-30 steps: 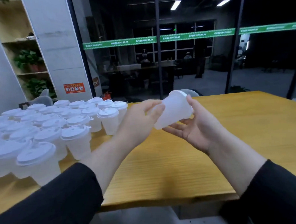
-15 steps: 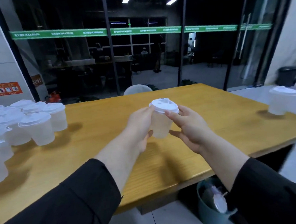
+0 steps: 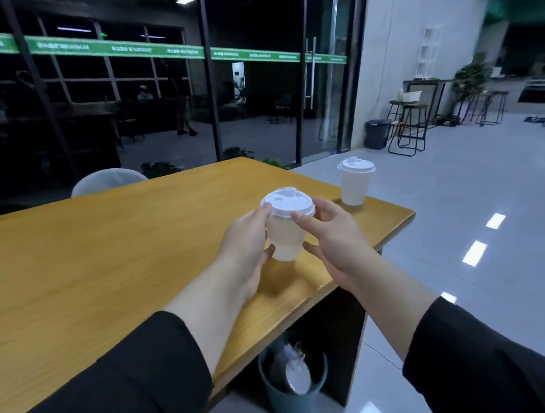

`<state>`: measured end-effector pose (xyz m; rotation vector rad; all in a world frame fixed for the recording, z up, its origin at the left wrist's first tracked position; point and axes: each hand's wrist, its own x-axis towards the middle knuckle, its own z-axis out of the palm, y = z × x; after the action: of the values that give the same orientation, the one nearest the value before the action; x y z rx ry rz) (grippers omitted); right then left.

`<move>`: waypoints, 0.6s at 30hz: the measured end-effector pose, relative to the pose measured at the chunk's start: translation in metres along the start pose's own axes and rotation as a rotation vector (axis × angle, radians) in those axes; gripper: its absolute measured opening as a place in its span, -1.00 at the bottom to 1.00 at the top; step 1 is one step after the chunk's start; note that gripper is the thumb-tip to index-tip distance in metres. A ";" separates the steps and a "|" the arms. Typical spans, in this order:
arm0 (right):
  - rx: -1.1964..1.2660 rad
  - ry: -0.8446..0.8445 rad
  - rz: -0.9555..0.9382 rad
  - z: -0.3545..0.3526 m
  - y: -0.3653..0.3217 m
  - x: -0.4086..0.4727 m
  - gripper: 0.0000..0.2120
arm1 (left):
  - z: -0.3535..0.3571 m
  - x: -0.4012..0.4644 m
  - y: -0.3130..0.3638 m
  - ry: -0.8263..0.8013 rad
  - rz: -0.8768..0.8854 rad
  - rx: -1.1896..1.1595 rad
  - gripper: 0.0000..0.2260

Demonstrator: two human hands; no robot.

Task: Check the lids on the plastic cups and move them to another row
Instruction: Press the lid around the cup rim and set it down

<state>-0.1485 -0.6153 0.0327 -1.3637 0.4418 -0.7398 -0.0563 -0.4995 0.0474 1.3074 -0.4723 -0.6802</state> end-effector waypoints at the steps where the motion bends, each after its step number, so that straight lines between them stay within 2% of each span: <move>1: -0.002 0.023 -0.005 -0.011 0.001 0.006 -0.31 | 0.010 0.008 -0.003 -0.025 -0.003 0.003 -0.79; 4: -0.047 0.075 0.003 -0.043 0.002 0.022 -0.34 | 0.039 0.031 -0.014 -0.091 -0.019 0.031 -0.81; 7: -0.077 0.119 0.021 -0.073 0.003 0.040 -0.60 | 0.066 0.053 -0.022 -0.143 -0.037 0.059 -0.80; 9: -0.082 0.138 0.024 -0.092 0.002 0.051 -0.69 | 0.084 0.068 -0.027 -0.186 -0.046 0.080 -0.80; 12: -0.082 0.173 0.025 -0.122 -0.001 0.068 -0.72 | 0.112 0.089 -0.031 -0.252 -0.056 0.100 -0.80; 16: -0.085 0.300 0.015 -0.157 -0.004 0.087 -0.77 | 0.143 0.106 -0.033 -0.302 -0.095 0.089 -0.77; 18: -0.090 0.338 0.016 -0.170 -0.004 0.094 -0.74 | 0.157 0.111 -0.035 -0.317 -0.124 0.089 -0.75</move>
<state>-0.1986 -0.8027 0.0189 -1.3196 0.7590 -0.9516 -0.0878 -0.6919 0.0401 1.3249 -0.6880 -0.9868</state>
